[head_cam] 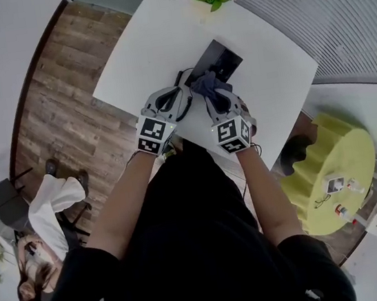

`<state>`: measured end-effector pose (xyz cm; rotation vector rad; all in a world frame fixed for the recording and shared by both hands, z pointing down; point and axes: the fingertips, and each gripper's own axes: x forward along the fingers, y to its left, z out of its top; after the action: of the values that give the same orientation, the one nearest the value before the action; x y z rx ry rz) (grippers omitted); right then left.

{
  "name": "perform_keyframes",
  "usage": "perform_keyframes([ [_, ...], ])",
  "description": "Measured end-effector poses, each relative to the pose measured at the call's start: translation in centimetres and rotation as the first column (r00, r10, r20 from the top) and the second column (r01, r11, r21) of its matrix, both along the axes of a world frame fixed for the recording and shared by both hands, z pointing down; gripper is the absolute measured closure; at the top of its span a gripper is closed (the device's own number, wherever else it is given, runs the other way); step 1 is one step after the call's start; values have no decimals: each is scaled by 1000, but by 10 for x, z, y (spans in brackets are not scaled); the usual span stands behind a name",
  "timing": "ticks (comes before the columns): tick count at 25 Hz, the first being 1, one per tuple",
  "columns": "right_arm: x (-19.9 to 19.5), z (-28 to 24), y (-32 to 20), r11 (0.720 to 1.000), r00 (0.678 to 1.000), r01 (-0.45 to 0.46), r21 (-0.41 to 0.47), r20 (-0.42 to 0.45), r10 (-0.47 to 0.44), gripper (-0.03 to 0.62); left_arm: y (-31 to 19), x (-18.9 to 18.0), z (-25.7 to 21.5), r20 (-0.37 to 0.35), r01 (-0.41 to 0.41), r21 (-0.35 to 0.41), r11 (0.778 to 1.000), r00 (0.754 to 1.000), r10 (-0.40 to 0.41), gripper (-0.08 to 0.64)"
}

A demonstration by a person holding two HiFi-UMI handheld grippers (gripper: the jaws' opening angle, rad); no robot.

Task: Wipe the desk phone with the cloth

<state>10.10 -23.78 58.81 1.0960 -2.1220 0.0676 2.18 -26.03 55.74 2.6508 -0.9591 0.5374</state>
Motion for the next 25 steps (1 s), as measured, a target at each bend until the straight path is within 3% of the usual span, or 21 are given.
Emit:
perform_keyframes([
  [5,15,-39,-28,997,999,-31,78,-9,31,506,-18,8,-22,-11,-2,45,999,1000,2,549],
  [12,34,-55,-70,991,998,-31,128,-52,38,506,-43,20,-34,-26,4,79,997,1000,-2,549],
  [25,50,-19,-132,996,995,-1,92,-104,11,505,-79,35,-16,-34,16,59,998,999,-14,549],
])
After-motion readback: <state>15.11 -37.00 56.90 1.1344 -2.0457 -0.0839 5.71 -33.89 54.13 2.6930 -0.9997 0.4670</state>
